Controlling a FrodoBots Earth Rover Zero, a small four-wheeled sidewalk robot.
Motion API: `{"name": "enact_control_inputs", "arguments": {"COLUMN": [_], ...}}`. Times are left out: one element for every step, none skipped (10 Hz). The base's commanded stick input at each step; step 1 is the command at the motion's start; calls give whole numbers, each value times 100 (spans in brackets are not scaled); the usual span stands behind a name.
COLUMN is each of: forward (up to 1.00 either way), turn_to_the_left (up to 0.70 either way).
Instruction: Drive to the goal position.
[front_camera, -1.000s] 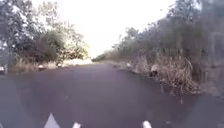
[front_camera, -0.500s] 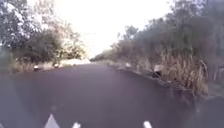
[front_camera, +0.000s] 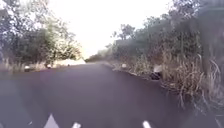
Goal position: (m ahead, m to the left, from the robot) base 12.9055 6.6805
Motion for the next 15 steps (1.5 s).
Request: {"name": "enact_control_inputs", "arguments": {"forward": [85, 85, 85, 85, 85, 85, 85, 85, 85, 85, 85, 85, 85, 85, 85], "turn_to_the_left": [0, 0, 0, 0, -32, -29, -26, -10, -21, -32, -34, -34, -34, -11, -23]}}
